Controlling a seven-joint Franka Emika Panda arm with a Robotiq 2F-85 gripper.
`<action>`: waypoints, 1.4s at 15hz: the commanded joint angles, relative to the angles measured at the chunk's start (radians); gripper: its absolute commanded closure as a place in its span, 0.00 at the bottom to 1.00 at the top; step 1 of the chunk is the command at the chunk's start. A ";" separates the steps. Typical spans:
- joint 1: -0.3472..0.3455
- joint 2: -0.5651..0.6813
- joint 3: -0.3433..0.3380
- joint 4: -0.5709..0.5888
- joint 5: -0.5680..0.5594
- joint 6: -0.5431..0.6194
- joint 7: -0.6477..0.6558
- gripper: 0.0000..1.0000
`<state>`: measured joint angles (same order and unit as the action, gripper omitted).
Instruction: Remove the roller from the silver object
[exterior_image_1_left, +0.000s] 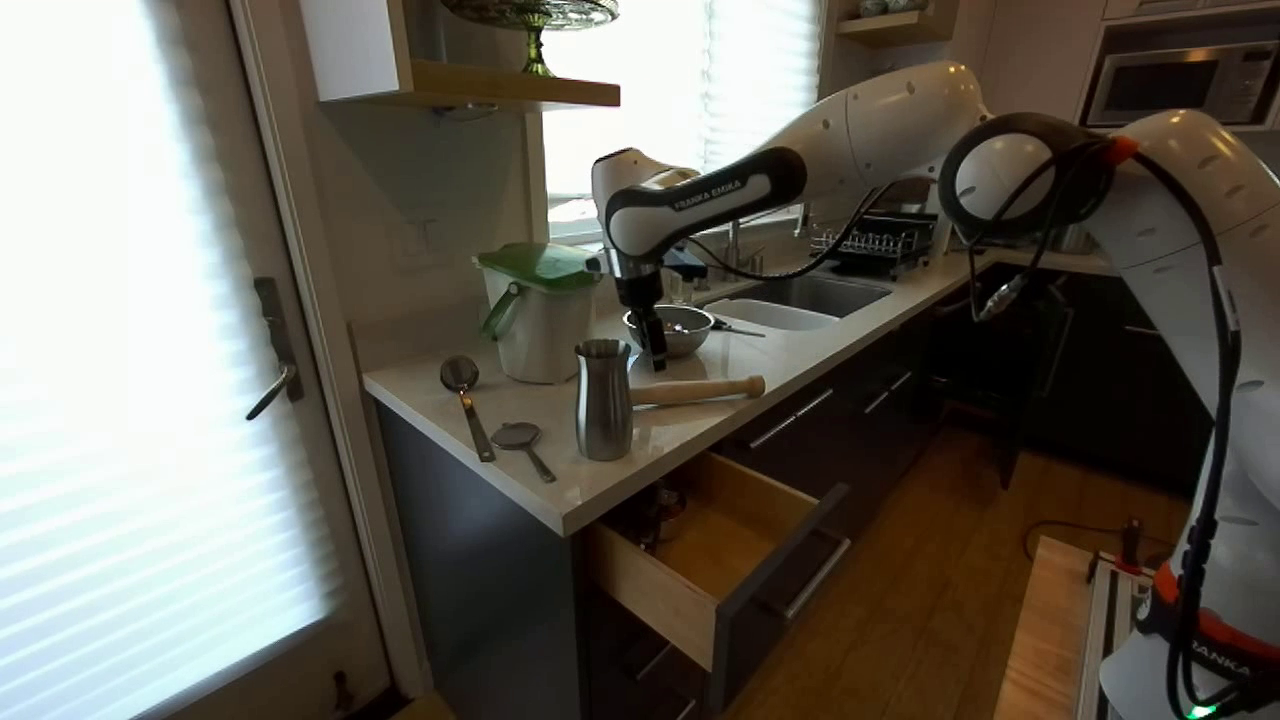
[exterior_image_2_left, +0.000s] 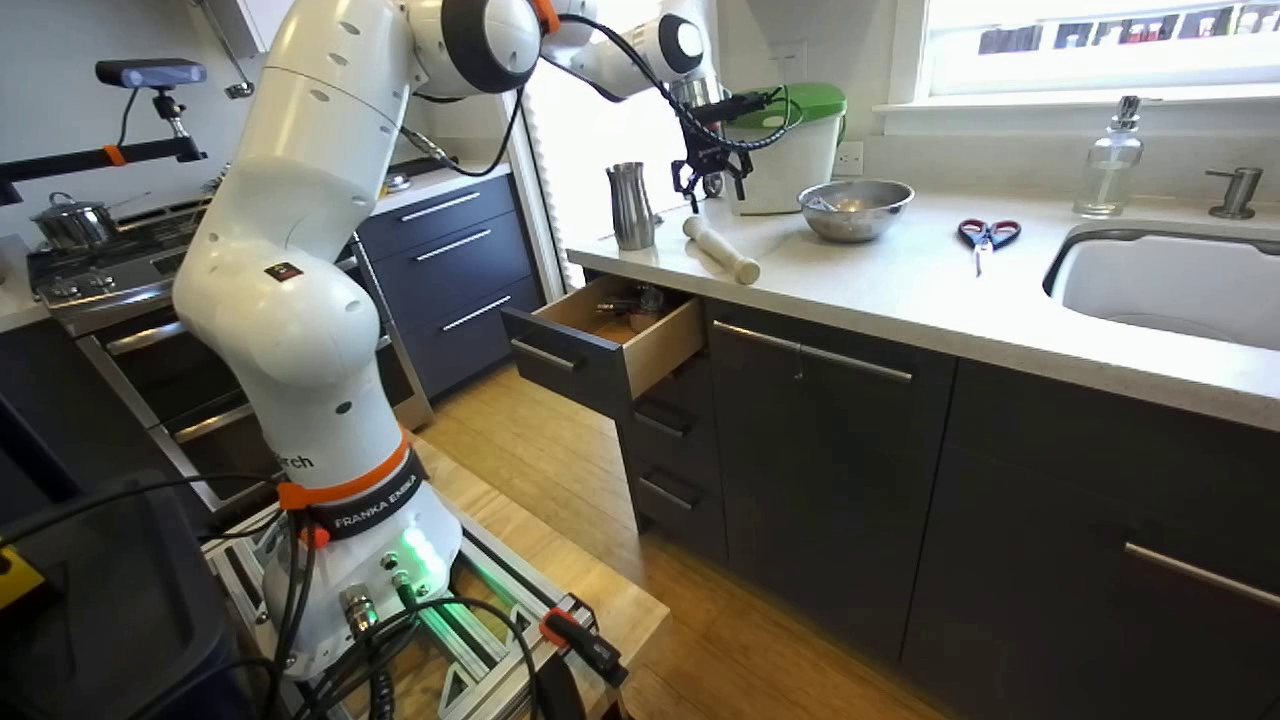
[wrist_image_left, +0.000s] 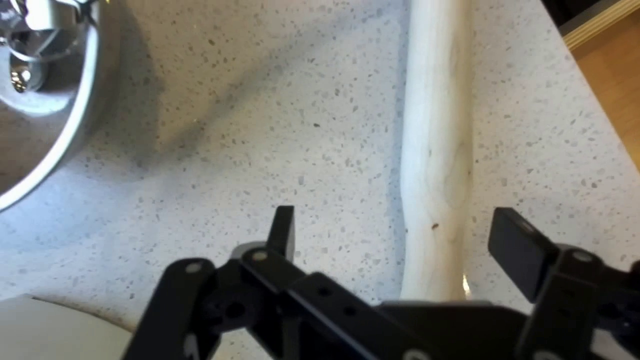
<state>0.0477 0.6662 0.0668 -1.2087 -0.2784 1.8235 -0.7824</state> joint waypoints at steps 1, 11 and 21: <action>-0.048 -0.074 0.005 -0.030 0.080 -0.022 0.024 0.00; -0.104 -0.379 -0.025 -0.158 0.198 -0.128 0.249 0.00; -0.097 -0.515 -0.054 -0.194 0.195 -0.211 0.347 0.00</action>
<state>-0.0555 0.1481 0.0199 -1.4089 -0.0847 1.6175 -0.4343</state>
